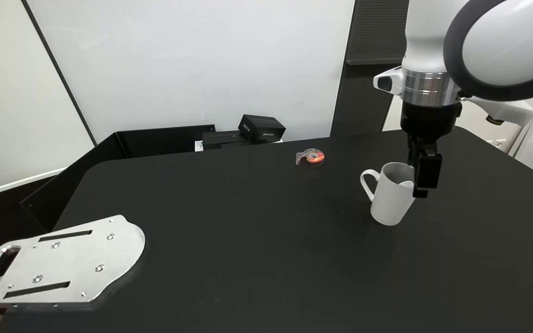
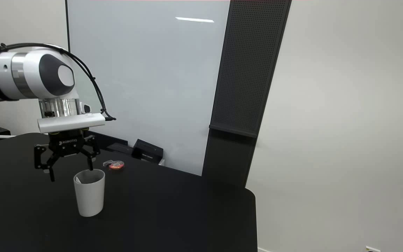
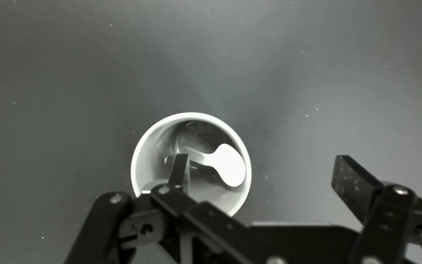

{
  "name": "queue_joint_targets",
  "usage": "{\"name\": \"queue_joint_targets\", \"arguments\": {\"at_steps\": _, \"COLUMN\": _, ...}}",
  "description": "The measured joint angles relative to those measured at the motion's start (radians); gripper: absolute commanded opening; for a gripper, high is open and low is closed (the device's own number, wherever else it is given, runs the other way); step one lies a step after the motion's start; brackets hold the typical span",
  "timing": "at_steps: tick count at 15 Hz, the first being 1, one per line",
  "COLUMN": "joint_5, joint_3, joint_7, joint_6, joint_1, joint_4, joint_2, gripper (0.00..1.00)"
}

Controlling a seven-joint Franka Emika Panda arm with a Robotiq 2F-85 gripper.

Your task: Remove the white spoon from the grey mug

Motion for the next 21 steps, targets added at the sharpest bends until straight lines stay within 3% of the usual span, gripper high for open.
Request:
{"name": "queue_joint_targets", "arguments": {"at_steps": 12, "joint_5": 0.0, "joint_3": -0.005, "joint_7": 0.0, "joint_6": 0.007, "joint_1": 0.0, "joint_4": -0.003, "joint_2": 0.01, "gripper": 1.0}}
{"name": "queue_joint_targets", "arguments": {"at_steps": 13, "joint_5": 0.0, "joint_3": -0.005, "joint_7": 0.0, "joint_6": 0.008, "joint_1": 0.0, "joint_4": -0.003, "joint_2": 0.012, "gripper": 0.75}}
{"name": "queue_joint_targets", "arguments": {"at_steps": 14, "joint_5": 0.0, "joint_3": -0.005, "joint_7": 0.0, "joint_6": 0.009, "joint_1": 0.0, "joint_4": -0.003, "joint_2": 0.014, "gripper": 0.75}}
{"name": "queue_joint_targets", "arguments": {"at_steps": 21, "joint_5": -0.002, "joint_3": -0.005, "joint_7": 0.007, "joint_6": 0.01, "joint_1": 0.0, "joint_4": -0.003, "joint_2": 0.019, "gripper": 0.25}}
